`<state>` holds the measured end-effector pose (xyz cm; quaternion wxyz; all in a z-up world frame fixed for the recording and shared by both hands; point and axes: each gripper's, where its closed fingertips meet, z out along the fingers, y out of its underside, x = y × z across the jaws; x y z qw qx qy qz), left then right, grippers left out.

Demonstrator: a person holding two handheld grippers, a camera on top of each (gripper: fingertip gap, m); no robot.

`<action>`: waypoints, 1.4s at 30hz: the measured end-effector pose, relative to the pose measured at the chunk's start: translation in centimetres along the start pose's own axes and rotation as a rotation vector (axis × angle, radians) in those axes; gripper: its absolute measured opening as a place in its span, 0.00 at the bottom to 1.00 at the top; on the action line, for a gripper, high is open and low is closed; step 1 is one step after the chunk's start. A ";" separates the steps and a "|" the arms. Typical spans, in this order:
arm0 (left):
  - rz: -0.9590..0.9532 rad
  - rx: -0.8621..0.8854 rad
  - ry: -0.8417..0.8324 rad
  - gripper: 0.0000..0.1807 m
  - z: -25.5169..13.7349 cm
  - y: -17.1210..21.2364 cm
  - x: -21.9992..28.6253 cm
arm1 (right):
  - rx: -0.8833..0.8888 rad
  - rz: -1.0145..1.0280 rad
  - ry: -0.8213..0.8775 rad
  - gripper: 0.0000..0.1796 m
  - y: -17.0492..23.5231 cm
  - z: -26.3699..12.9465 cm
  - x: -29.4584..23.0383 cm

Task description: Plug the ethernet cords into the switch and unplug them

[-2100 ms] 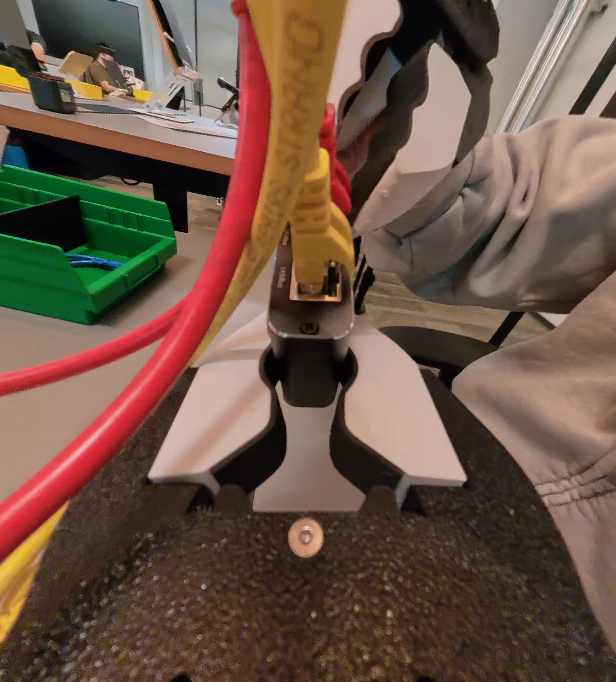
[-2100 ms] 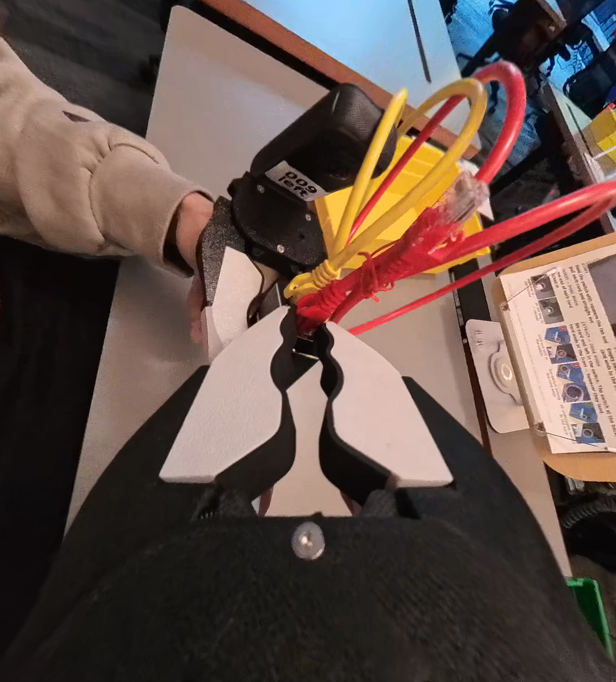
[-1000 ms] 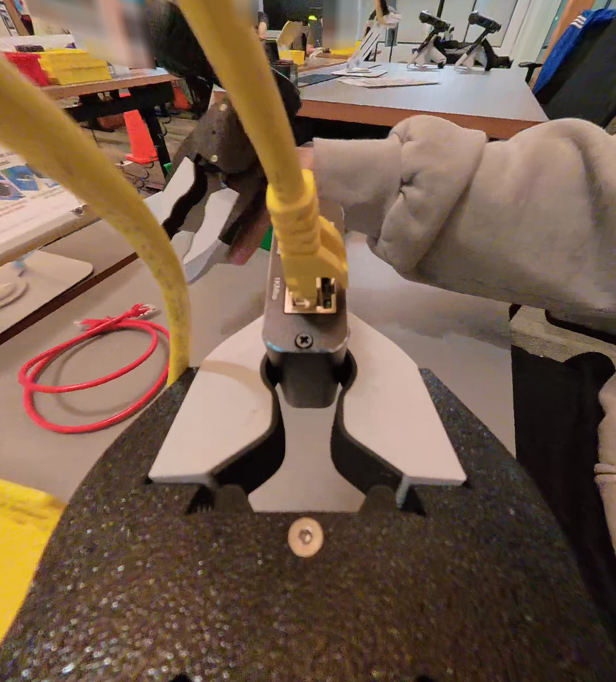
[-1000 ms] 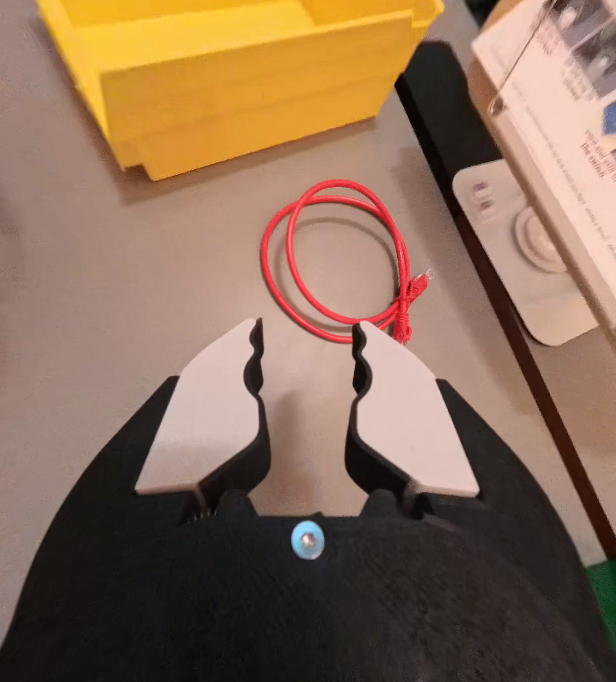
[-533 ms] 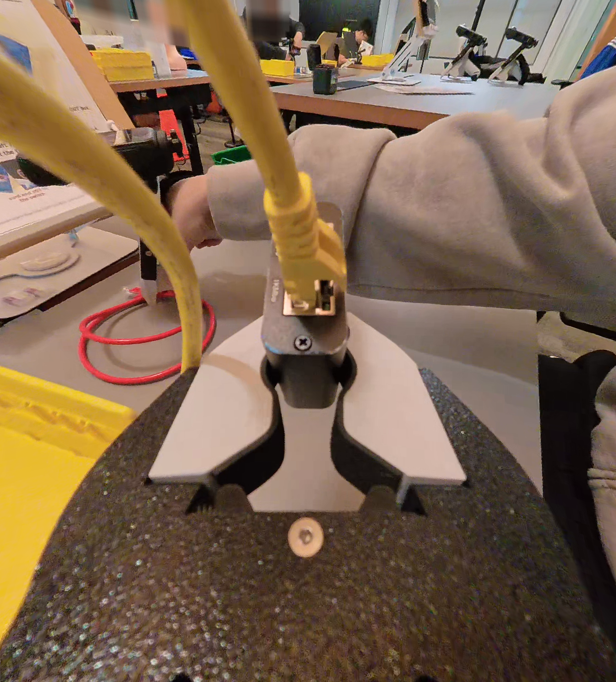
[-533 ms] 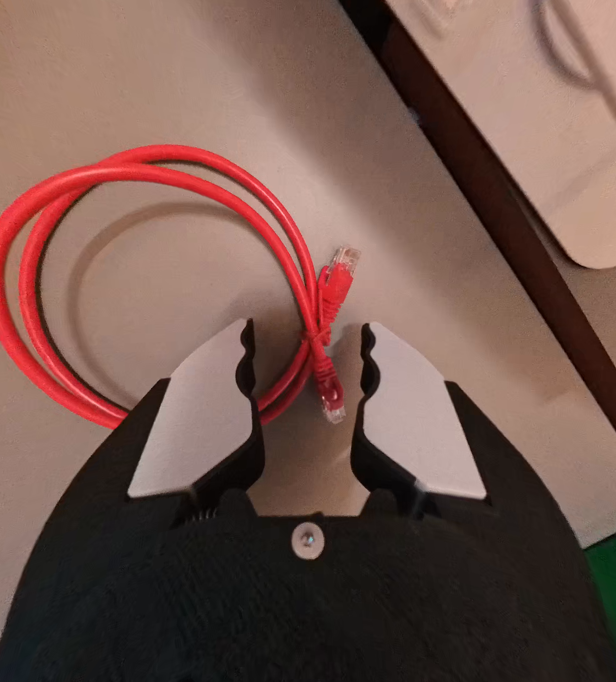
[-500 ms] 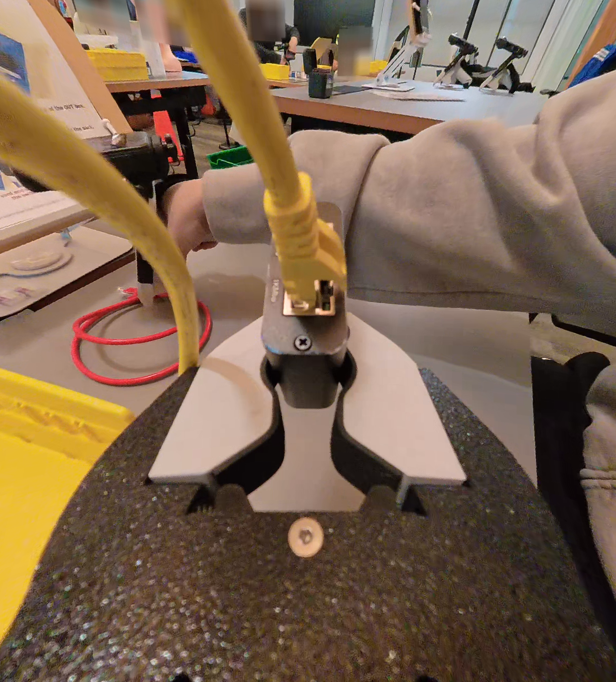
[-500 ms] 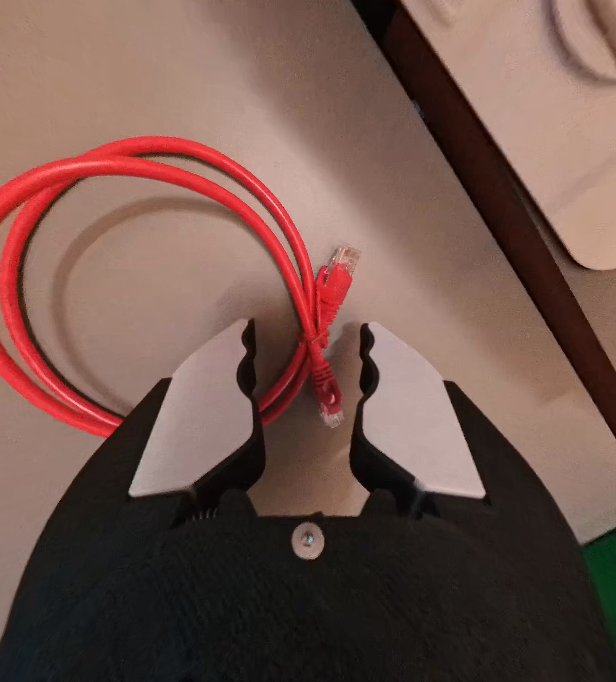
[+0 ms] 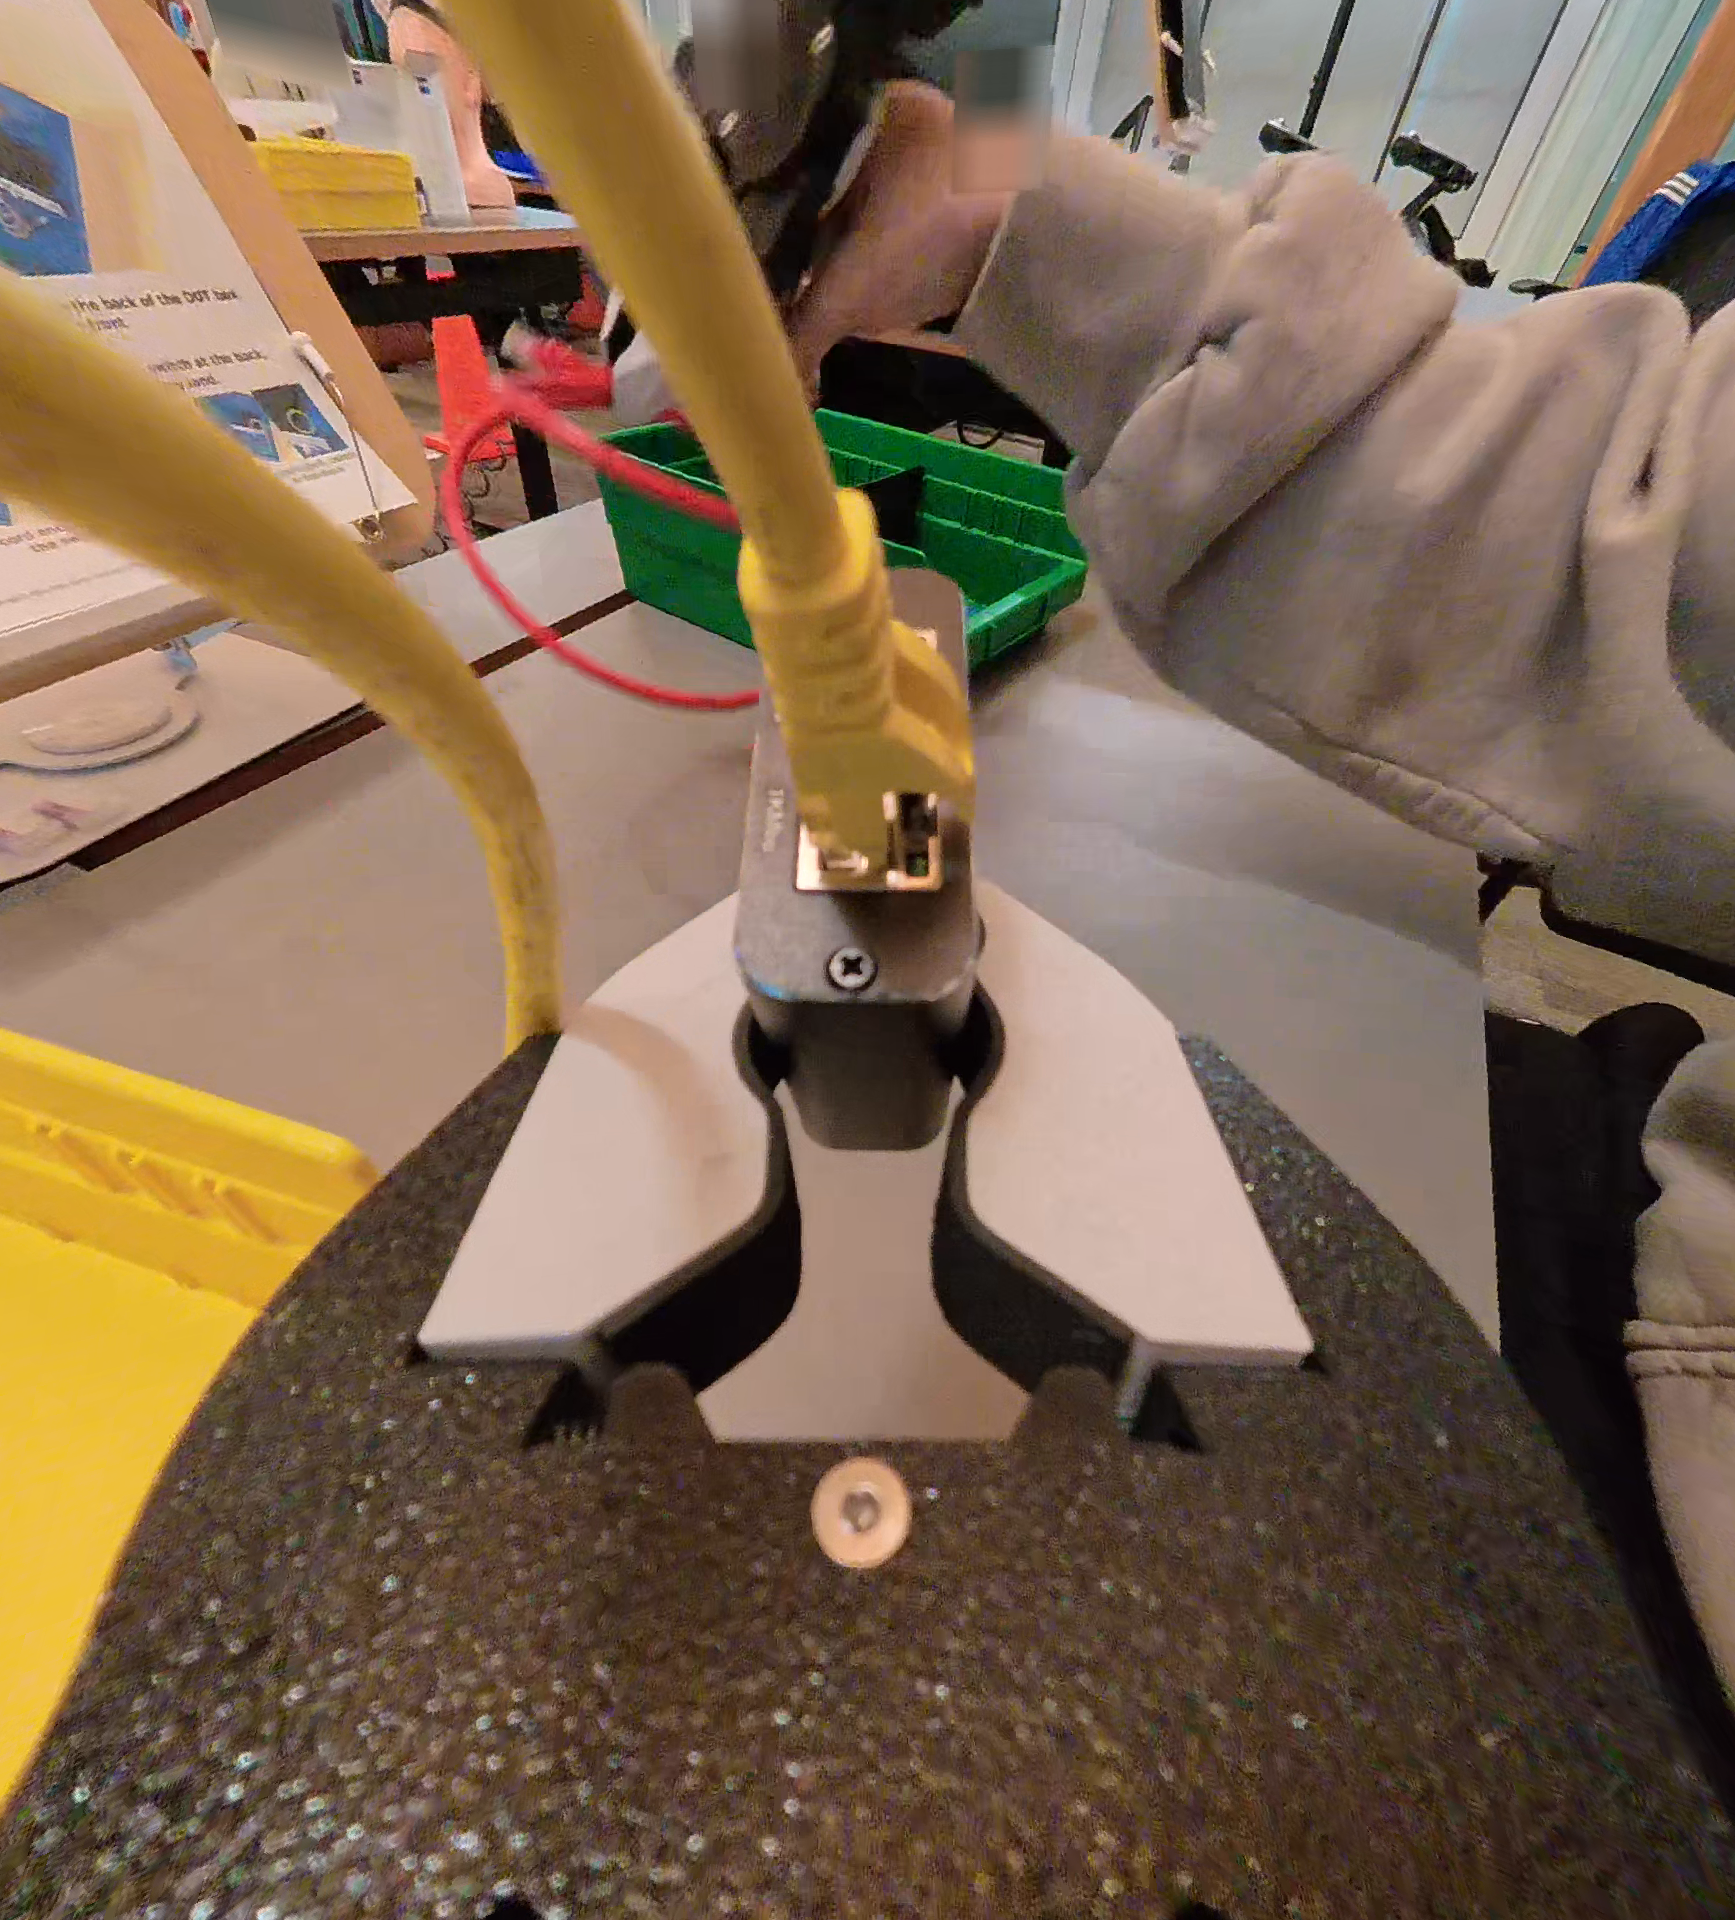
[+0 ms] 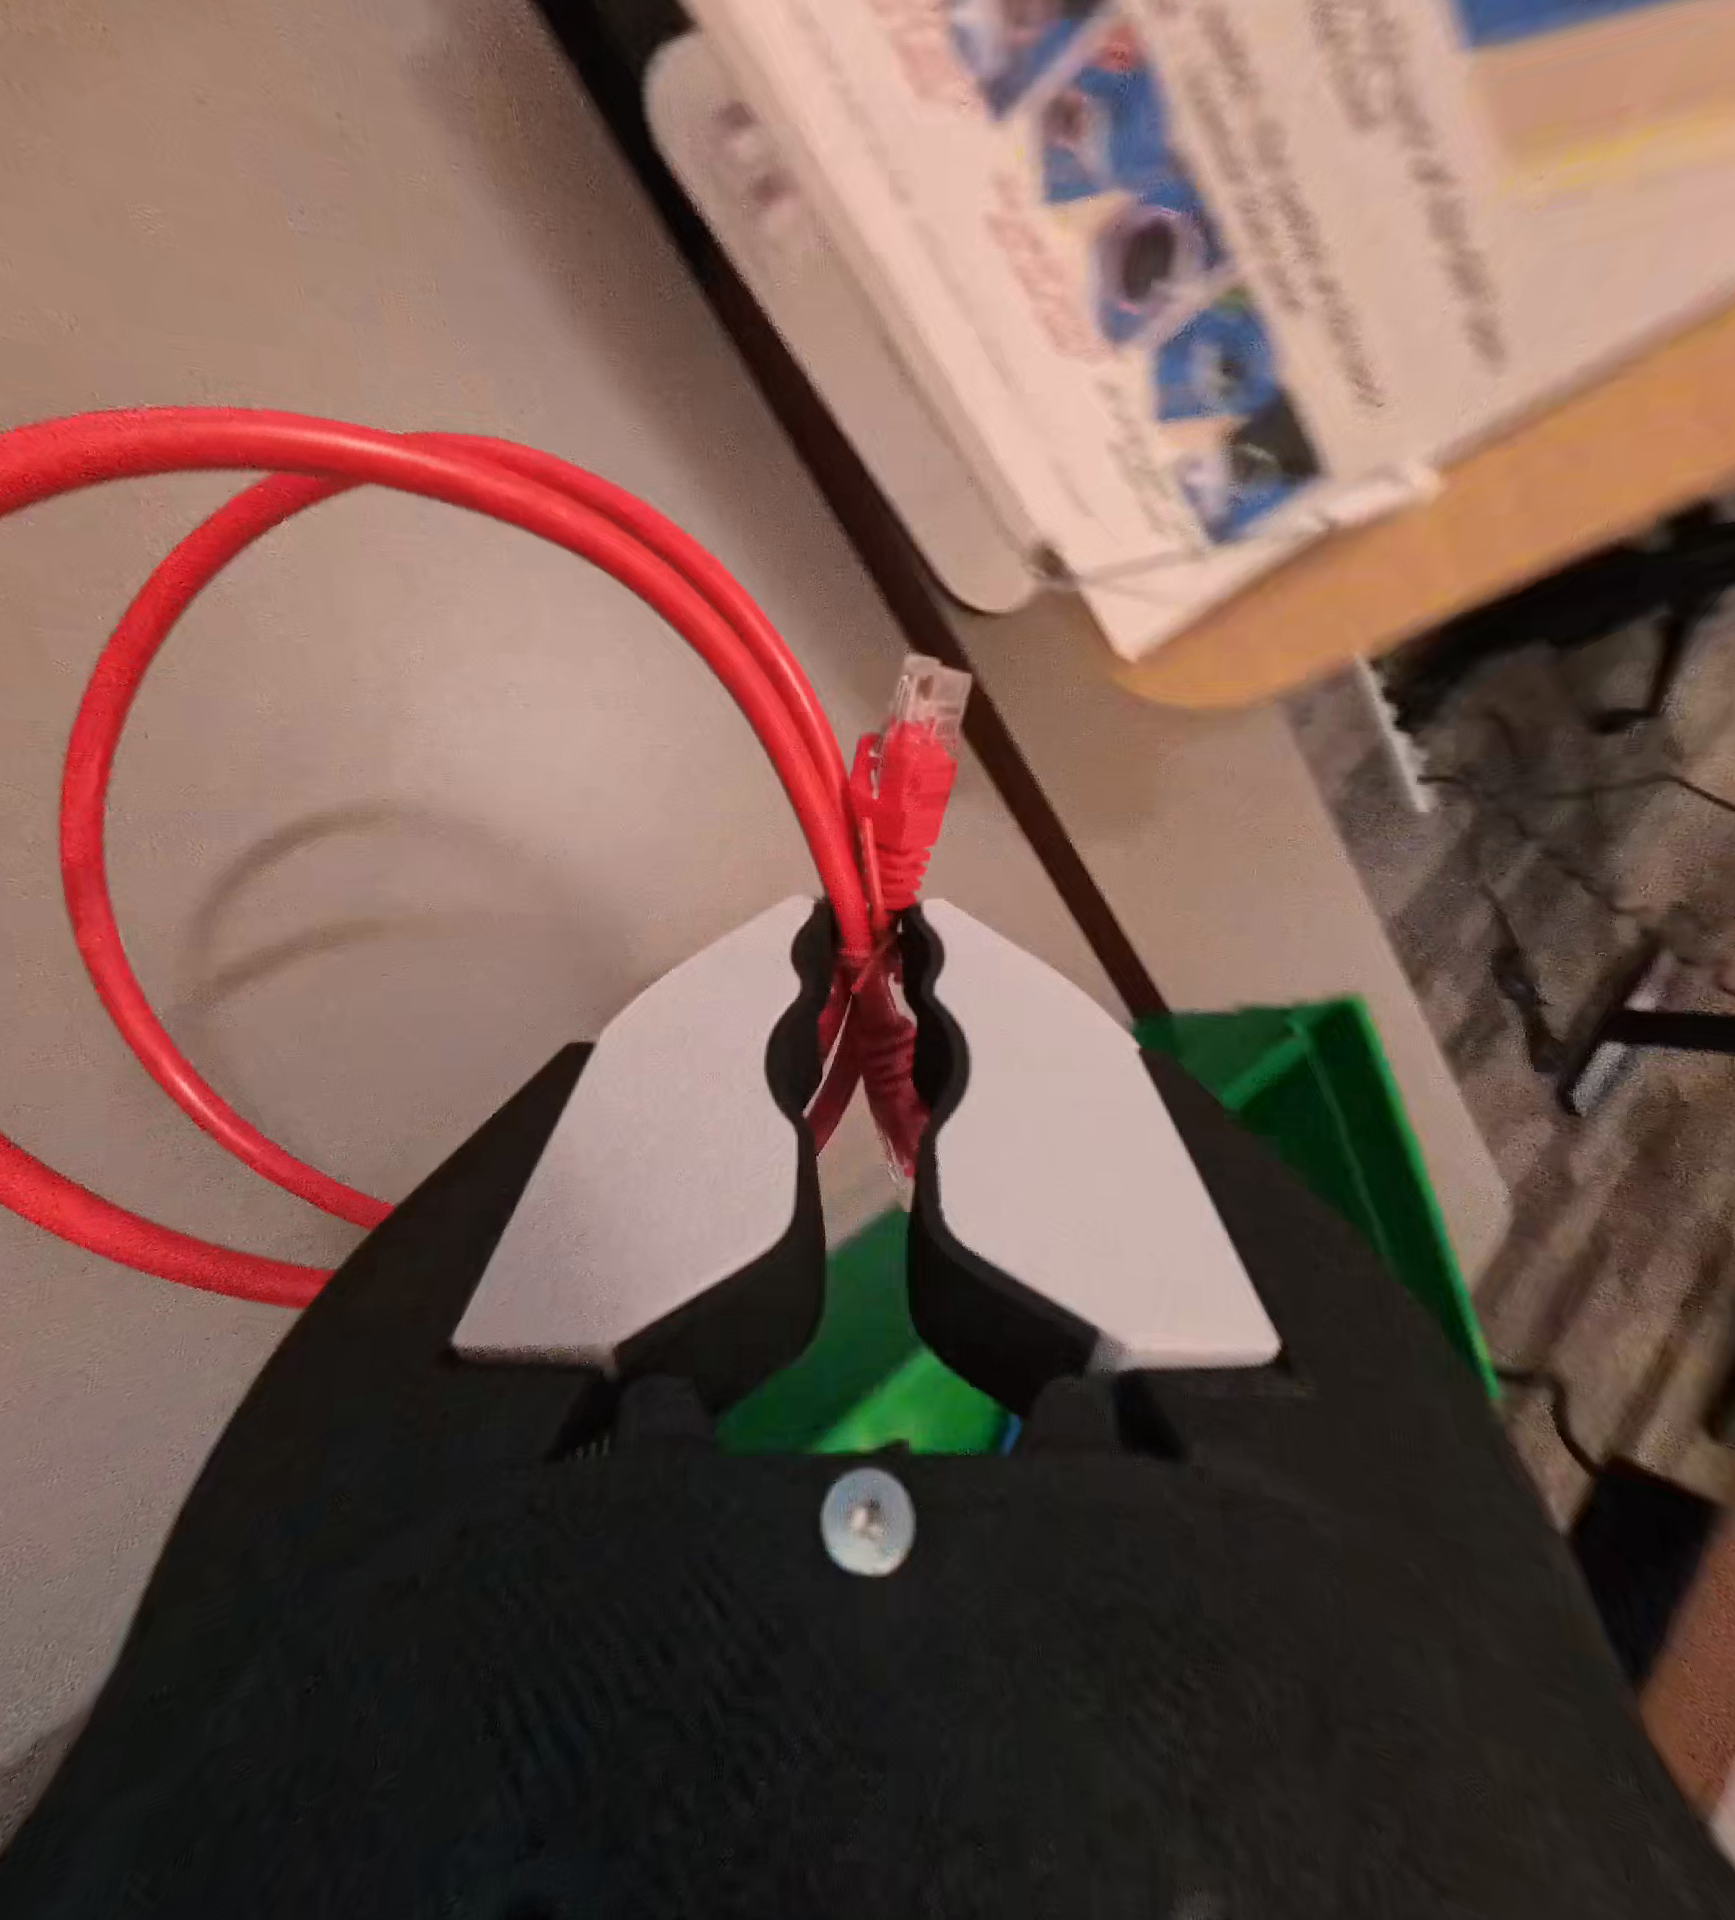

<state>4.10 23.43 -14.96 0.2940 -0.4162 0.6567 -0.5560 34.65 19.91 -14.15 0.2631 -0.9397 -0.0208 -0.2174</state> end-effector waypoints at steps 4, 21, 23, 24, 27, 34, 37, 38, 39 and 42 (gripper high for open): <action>-0.002 0.019 0.025 0.14 0.4 -0.5 0.6 | 0.103 0.092 0.268 0.07 7.6 -9.2 9.3; 0.053 -0.113 0.217 0.14 4.9 0.2 6.1 | 0.156 0.359 0.288 0.33 18.8 -8.5 5.8; 0.034 -0.114 0.258 0.14 5.2 0.4 6.8 | 0.304 0.320 0.066 0.34 13.4 -9.6 -0.5; 0.017 -0.125 0.267 0.14 5.4 0.6 7.0 | 0.380 0.282 -0.052 0.35 10.6 -10.4 -4.2; 0.008 -0.179 0.297 0.14 6.1 1.6 7.6 | 0.643 0.128 -0.376 0.35 3.0 -14.3 -15.5; 0.123 -0.311 0.314 0.14 6.9 3.4 8.9 | 0.735 0.024 -0.590 0.30 -2.2 -16.2 -25.5; 0.152 -0.332 0.338 0.14 6.9 3.7 9.6 | 0.729 -0.013 -0.623 0.20 -1.9 -16.3 -26.9; 0.155 -0.333 0.345 0.14 6.9 3.7 9.7 | 0.730 -0.030 -0.625 0.18 -1.8 -16.5 -27.1; 0.157 -0.336 0.352 0.14 6.9 3.8 9.9 | 0.723 -0.039 -0.616 0.18 -1.7 -16.5 -27.3; 0.174 -0.350 0.365 0.14 6.9 3.9 10.3 | 0.692 -0.093 -0.598 0.18 -1.2 -16.5 -28.0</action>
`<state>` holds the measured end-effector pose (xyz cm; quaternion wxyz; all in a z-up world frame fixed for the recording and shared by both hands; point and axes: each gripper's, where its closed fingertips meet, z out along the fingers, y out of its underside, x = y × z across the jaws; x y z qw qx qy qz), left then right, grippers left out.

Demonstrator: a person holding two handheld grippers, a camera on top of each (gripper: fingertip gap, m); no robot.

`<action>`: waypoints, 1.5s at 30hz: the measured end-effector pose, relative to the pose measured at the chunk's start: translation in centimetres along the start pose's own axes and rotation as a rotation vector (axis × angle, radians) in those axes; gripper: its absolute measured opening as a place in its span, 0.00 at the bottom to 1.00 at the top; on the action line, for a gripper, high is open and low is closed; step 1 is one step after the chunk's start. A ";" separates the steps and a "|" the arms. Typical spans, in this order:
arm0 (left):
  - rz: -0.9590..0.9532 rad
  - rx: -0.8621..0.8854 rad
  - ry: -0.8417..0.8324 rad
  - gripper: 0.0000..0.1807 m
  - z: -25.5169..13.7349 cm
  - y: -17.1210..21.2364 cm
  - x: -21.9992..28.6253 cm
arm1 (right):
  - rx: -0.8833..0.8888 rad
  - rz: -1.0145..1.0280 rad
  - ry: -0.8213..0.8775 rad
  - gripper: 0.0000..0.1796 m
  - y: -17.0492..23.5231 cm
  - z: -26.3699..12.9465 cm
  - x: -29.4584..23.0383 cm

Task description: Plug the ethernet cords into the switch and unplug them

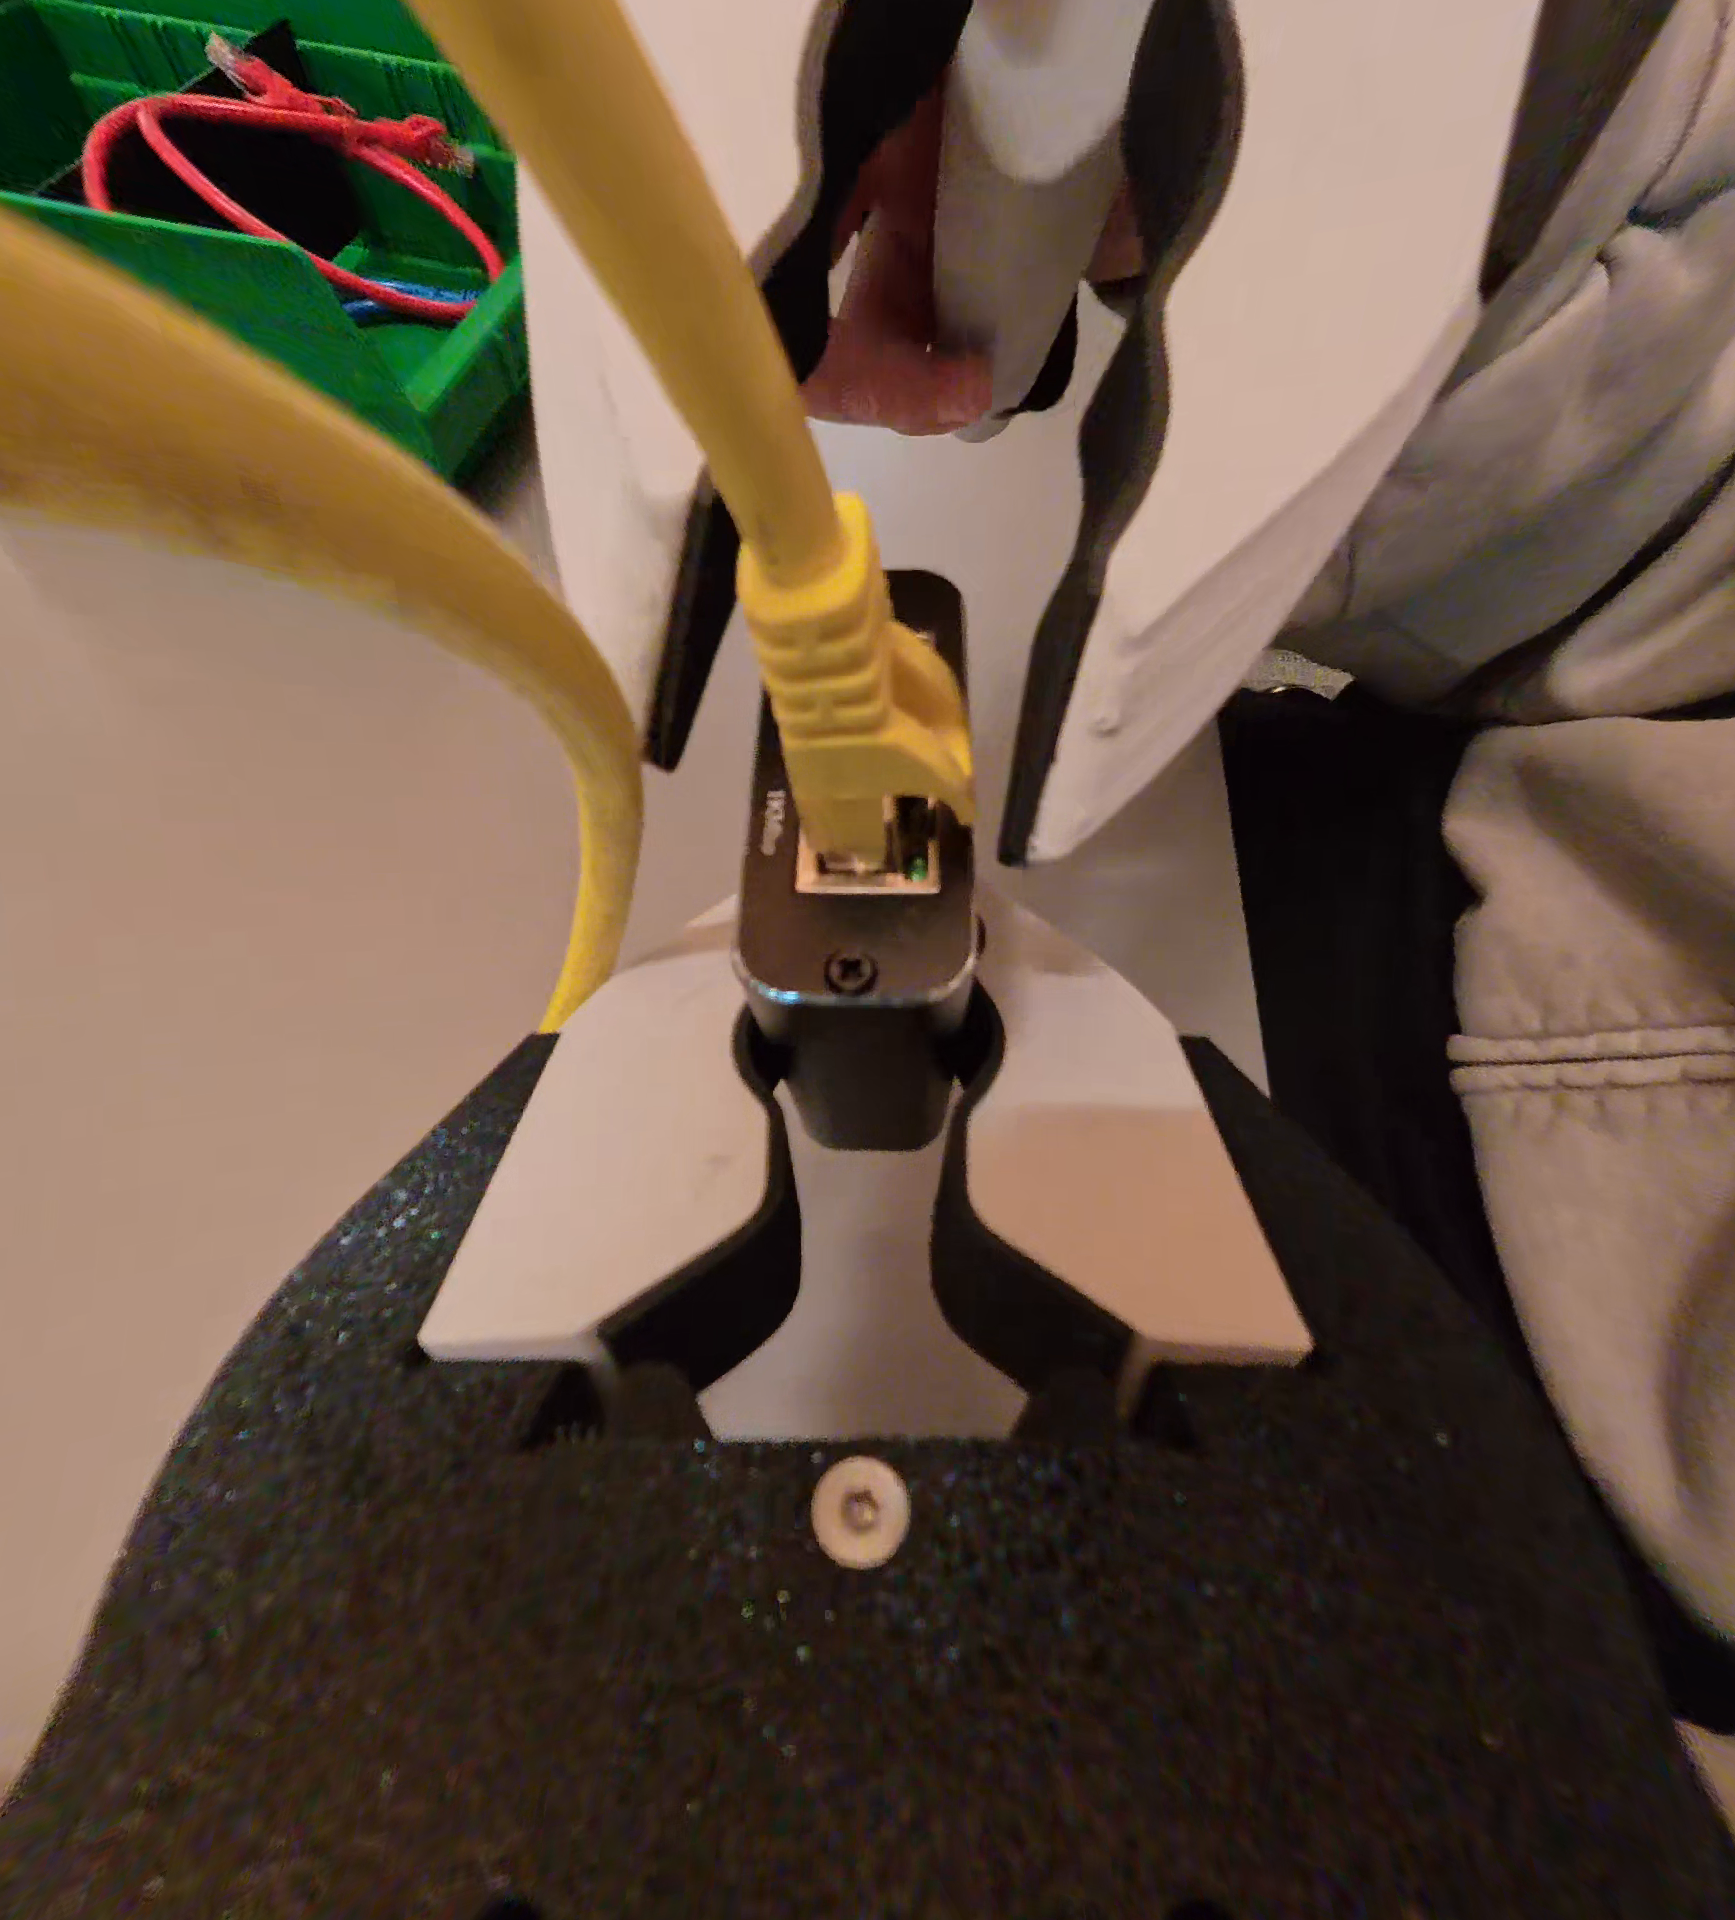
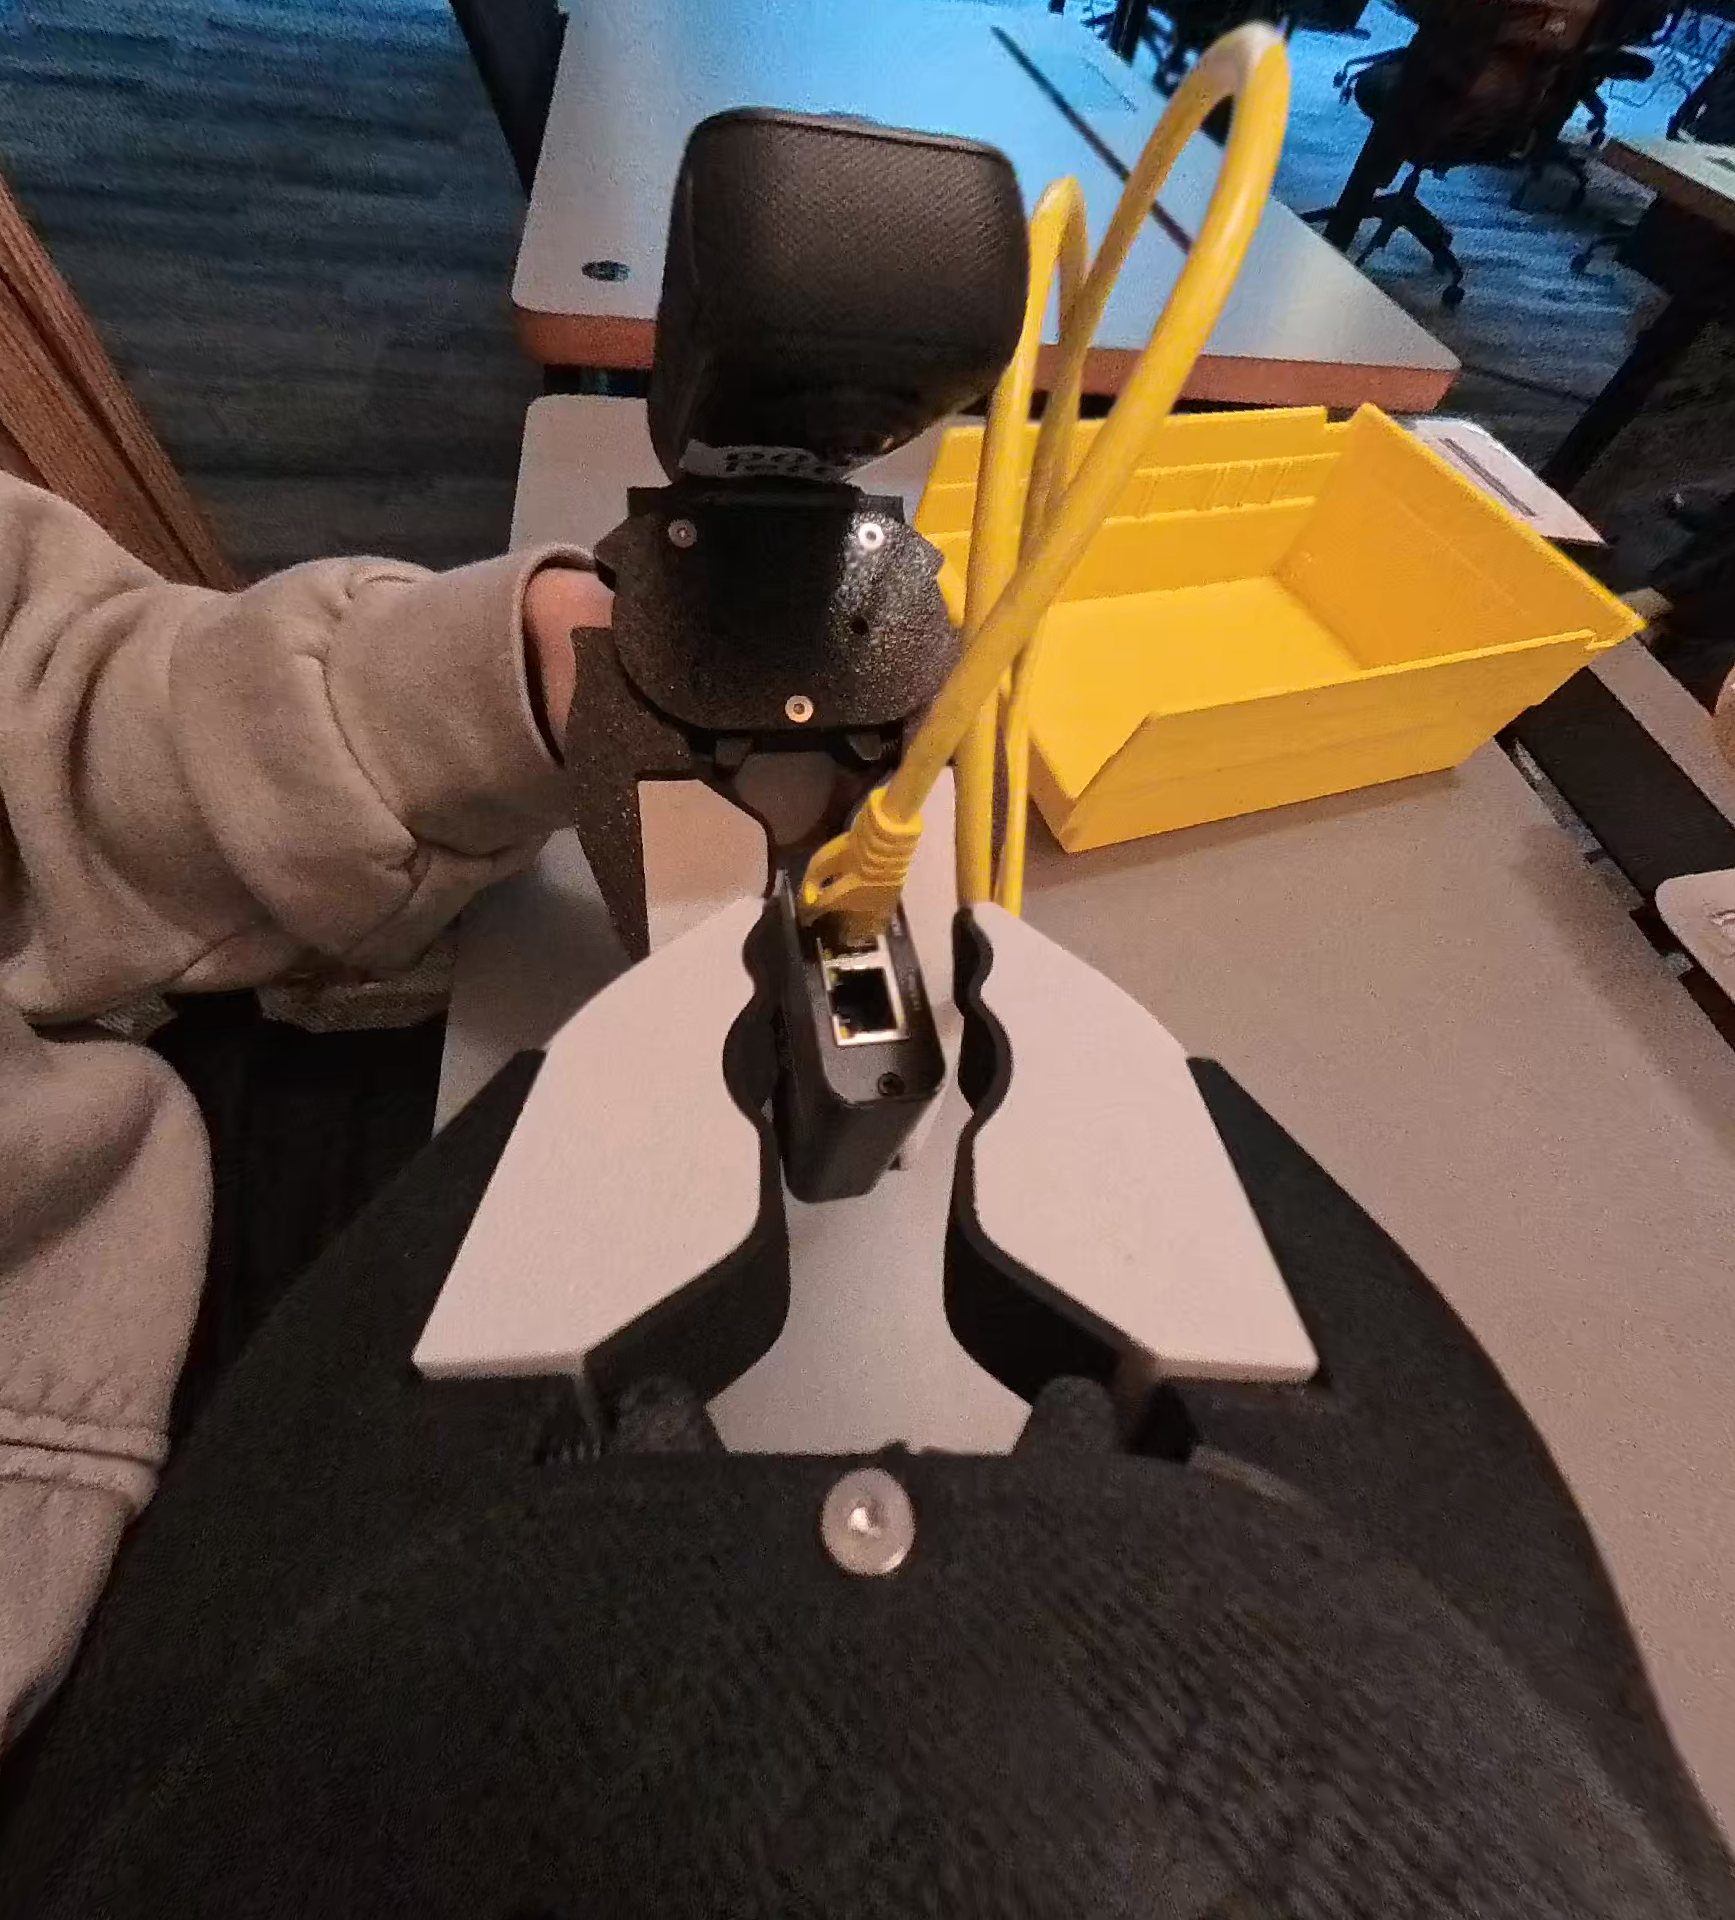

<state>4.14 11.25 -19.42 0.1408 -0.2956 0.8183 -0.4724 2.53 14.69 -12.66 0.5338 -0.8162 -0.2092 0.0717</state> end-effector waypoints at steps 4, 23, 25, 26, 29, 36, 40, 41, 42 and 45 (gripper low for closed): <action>0.023 -0.009 0.013 0.14 0.1 -0.3 0.7 | 0.003 -0.029 0.002 0.12 -0.2 0.1 -0.8; 0.119 0.026 0.048 0.15 0.9 -2.1 2.7 | 0.091 -0.121 0.078 0.09 -1.0 -2.4 -3.1; 0.147 0.083 0.045 0.15 0.9 -2.8 2.8 | 0.141 -0.087 0.097 0.08 -1.4 -2.7 -2.9; 0.158 0.127 0.048 0.16 0.9 -3.4 2.9 | 0.179 -0.069 0.104 0.08 -1.7 -2.9 -2.8; 0.117 0.298 0.094 0.19 0.4 -5.5 3.4 | 0.338 0.050 0.104 0.08 -2.8 -4.1 -1.8; -0.025 0.430 0.176 0.21 0.3 -6.9 3.3 | 0.516 0.162 0.050 0.08 -3.0 -5.0 -1.1; 0.021 0.359 0.114 0.17 0.9 -6.0 2.7 | 0.439 0.171 0.052 0.08 -2.1 -4.7 -0.9; 0.042 0.345 0.051 0.19 0.9 -5.9 2.0 | 0.430 0.188 0.092 0.08 -2.1 -4.8 -0.4; 0.064 0.332 -0.025 0.23 0.8 -6.0 1.3 | 0.427 0.193 0.133 0.08 -2.1 -4.8 -0.1; 0.123 0.333 -0.231 0.34 0.6 -6.9 -0.3 | 0.455 0.231 0.239 0.08 -2.4 -5.0 1.0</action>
